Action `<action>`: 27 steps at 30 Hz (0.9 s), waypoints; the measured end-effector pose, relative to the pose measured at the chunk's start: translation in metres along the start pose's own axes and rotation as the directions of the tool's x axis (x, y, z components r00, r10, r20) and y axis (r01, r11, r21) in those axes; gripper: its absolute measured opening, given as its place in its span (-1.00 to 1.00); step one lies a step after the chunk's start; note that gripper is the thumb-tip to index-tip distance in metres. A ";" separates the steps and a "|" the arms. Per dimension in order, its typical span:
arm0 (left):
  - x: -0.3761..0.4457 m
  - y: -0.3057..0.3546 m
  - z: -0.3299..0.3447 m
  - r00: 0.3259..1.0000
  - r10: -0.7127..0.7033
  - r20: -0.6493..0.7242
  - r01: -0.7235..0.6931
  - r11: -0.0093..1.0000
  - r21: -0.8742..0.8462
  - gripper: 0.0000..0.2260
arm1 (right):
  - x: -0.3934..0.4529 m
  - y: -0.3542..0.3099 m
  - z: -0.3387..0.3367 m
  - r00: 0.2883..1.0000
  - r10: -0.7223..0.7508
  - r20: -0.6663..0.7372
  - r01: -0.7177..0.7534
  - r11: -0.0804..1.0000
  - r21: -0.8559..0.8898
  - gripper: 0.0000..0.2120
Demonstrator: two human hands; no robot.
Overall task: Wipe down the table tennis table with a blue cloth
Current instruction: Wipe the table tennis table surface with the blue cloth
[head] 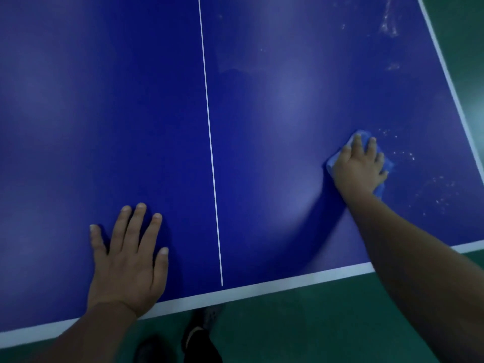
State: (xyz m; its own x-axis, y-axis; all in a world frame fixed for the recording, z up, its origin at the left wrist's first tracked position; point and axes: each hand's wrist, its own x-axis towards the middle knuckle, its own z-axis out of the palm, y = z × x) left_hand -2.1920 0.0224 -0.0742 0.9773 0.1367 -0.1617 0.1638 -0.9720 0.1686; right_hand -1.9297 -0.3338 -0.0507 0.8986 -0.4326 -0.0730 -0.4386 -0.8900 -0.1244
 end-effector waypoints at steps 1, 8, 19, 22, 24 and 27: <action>0.001 0.000 0.000 1.000 -0.001 -0.003 0.001 1.000 0.006 -0.45 | -0.018 -0.010 0.007 0.996 -0.088 -0.001 0.088 0.996 -0.031 -0.50; 0.001 -0.001 0.000 1.000 0.005 0.004 -0.006 0.999 0.037 -0.45 | -0.155 0.024 0.026 0.087 -0.956 0.281 0.996 0.089 -0.008 -0.55; -0.004 -0.002 -0.005 1.000 -0.013 0.008 0.014 0.997 -0.079 -0.37 | -0.184 -0.079 0.045 0.602 -0.794 0.087 0.798 0.598 -0.070 -0.52; -0.006 -0.003 -0.003 1.000 -0.023 -0.021 0.020 0.994 -0.112 -0.37 | -0.250 -0.008 0.044 0.353 -0.922 0.160 0.935 0.355 -0.015 -0.54; -0.006 -0.003 -0.001 0.999 -0.014 -0.030 0.010 0.993 -0.115 -0.38 | -0.232 0.049 0.032 0.435 -0.887 0.157 0.900 0.435 -0.034 -0.55; -0.005 -0.002 0.000 0.999 -0.019 -0.033 0.016 0.994 -0.108 -0.38 | -0.159 0.113 0.011 0.816 -0.563 0.131 0.578 0.803 -0.146 -0.43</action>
State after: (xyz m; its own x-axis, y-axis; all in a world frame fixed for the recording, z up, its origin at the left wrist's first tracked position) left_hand -2.1971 0.0237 -0.0735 0.9779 0.1616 -0.1327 0.1926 -0.9434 0.2702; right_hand -2.1219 -0.3638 -0.0640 0.9788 0.1669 -0.1189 0.1685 -0.9857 0.0029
